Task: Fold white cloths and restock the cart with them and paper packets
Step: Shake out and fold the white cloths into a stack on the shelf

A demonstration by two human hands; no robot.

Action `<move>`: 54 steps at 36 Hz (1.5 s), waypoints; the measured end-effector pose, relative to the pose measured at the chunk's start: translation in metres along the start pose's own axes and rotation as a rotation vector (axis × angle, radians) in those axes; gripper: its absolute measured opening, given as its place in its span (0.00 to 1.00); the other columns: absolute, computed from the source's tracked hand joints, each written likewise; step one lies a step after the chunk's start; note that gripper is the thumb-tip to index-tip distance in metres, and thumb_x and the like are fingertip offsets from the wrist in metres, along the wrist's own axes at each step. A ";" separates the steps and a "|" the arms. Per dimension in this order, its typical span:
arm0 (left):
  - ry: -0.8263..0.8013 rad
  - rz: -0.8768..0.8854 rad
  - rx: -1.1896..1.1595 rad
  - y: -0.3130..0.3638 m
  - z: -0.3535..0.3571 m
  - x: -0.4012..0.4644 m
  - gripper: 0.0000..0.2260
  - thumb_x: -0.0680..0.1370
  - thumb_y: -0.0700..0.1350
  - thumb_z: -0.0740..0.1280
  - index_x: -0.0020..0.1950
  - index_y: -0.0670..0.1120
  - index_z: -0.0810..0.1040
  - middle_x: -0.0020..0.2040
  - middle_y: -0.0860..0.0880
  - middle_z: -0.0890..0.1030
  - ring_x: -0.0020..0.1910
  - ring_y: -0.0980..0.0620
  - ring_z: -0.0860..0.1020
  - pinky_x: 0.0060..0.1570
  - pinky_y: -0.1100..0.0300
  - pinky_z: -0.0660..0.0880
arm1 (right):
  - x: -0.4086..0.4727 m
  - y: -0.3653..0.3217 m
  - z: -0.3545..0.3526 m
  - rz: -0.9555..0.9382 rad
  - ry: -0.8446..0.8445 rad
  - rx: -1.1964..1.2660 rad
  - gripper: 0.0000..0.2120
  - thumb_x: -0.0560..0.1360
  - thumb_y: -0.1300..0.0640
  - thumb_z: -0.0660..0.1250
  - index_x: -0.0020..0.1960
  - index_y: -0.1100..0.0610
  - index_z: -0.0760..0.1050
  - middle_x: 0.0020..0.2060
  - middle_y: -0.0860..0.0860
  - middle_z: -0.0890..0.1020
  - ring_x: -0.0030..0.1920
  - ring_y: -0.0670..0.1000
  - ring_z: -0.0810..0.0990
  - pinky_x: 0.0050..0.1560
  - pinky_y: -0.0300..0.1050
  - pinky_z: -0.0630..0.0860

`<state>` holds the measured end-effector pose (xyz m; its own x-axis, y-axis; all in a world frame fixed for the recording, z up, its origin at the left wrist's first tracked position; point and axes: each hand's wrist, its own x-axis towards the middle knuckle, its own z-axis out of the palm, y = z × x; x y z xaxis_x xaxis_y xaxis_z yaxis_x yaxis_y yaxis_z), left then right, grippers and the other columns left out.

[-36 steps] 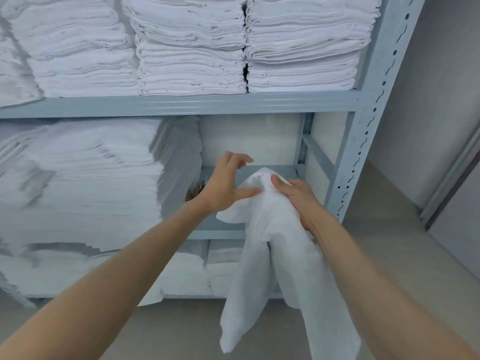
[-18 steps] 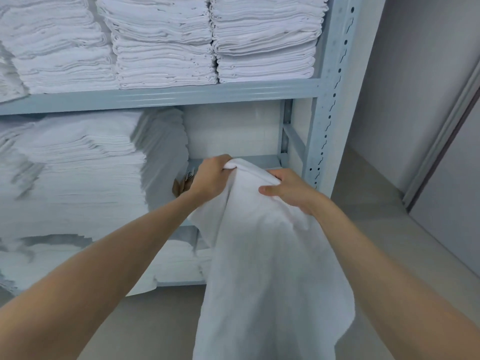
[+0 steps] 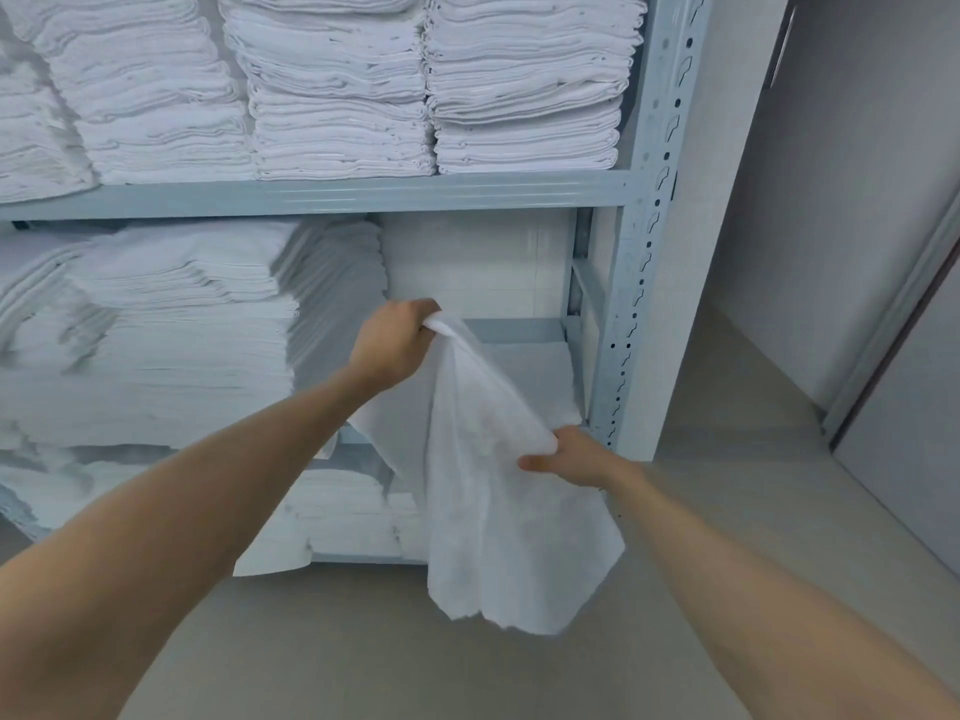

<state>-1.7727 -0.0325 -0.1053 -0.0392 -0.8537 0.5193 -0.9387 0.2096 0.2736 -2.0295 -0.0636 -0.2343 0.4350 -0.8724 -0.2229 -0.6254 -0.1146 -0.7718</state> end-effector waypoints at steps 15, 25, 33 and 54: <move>0.041 -0.338 0.000 -0.039 -0.024 0.026 0.12 0.80 0.43 0.65 0.38 0.39 0.75 0.34 0.44 0.76 0.39 0.41 0.75 0.34 0.55 0.63 | 0.021 0.057 0.046 0.281 0.381 0.152 0.17 0.83 0.48 0.58 0.57 0.61 0.77 0.48 0.57 0.81 0.44 0.56 0.77 0.42 0.46 0.73; -0.352 -0.382 -0.116 -0.110 0.000 -0.021 0.17 0.64 0.64 0.78 0.39 0.51 0.83 0.32 0.55 0.78 0.34 0.53 0.75 0.34 0.59 0.67 | 0.026 0.054 0.008 0.212 0.676 0.204 0.22 0.75 0.39 0.68 0.28 0.49 0.69 0.26 0.46 0.72 0.30 0.51 0.72 0.31 0.44 0.63; -0.363 -0.669 -0.142 -0.138 0.030 -0.042 0.24 0.74 0.62 0.71 0.30 0.45 0.70 0.30 0.47 0.76 0.32 0.46 0.75 0.31 0.57 0.65 | 0.039 0.040 0.021 0.340 0.721 0.023 0.23 0.77 0.38 0.64 0.34 0.55 0.73 0.35 0.57 0.79 0.39 0.60 0.79 0.40 0.50 0.73; -0.635 -0.598 -0.248 -0.072 0.112 -0.042 0.20 0.83 0.55 0.61 0.57 0.37 0.74 0.55 0.39 0.79 0.53 0.40 0.78 0.43 0.56 0.71 | 0.065 -0.077 0.079 0.274 -0.055 0.072 0.09 0.76 0.55 0.63 0.51 0.61 0.74 0.40 0.59 0.83 0.34 0.58 0.84 0.28 0.46 0.78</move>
<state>-1.7422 -0.0650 -0.2371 0.1808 -0.9401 -0.2891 -0.7653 -0.3190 0.5590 -1.9022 -0.0739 -0.2362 0.2921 -0.8390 -0.4591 -0.6780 0.1569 -0.7182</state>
